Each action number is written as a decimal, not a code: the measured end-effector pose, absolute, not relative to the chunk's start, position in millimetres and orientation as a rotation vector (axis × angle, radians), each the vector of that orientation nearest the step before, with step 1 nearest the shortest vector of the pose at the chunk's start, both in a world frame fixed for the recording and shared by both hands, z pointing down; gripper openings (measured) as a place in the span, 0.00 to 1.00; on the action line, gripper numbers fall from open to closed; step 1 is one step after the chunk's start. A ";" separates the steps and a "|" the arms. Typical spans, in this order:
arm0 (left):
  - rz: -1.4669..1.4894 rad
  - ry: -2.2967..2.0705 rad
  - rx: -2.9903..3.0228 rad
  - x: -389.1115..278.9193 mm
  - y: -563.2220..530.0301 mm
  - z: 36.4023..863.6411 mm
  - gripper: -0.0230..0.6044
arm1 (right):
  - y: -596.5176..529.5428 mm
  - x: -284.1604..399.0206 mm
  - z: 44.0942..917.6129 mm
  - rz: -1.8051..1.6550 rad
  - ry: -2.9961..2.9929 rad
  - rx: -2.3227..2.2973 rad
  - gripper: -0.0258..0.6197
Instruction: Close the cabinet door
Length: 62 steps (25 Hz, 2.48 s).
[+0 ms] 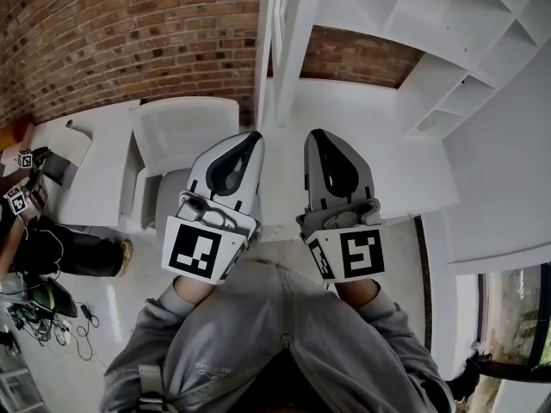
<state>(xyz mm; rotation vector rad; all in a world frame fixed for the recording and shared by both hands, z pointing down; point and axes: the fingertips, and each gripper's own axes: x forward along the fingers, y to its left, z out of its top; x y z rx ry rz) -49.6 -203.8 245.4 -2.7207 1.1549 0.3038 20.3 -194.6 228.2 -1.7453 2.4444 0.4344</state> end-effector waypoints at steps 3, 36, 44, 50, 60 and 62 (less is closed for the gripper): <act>0.325 1.140 -2.689 -49.5 -201.6 230.0 0.05 | -192.4 17.6 208.8 0.500 2.435 -1.716 0.08; 0.403 1.117 -2.474 -52.5 -220.9 131.5 0.05 | -224.6 -18.8 102.7 0.574 2.496 -1.524 0.28; 0.412 1.132 -2.490 -57.4 -231.8 134.2 0.05 | -243.6 -26.9 100.4 0.547 2.482 -1.551 0.32; 0.413 1.145 -2.492 -62.3 -241.3 139.9 0.05 | -258.1 -26.0 104.8 0.553 2.467 -1.590 0.32; 0.407 1.119 -2.521 -59.1 -253.9 148.9 0.05 | -267.9 -27.3 108.2 0.617 2.430 -1.655 0.33; 0.409 1.104 -2.529 -57.6 -256.1 150.1 0.05 | -267.4 -26.8 108.6 0.632 2.428 -1.663 0.33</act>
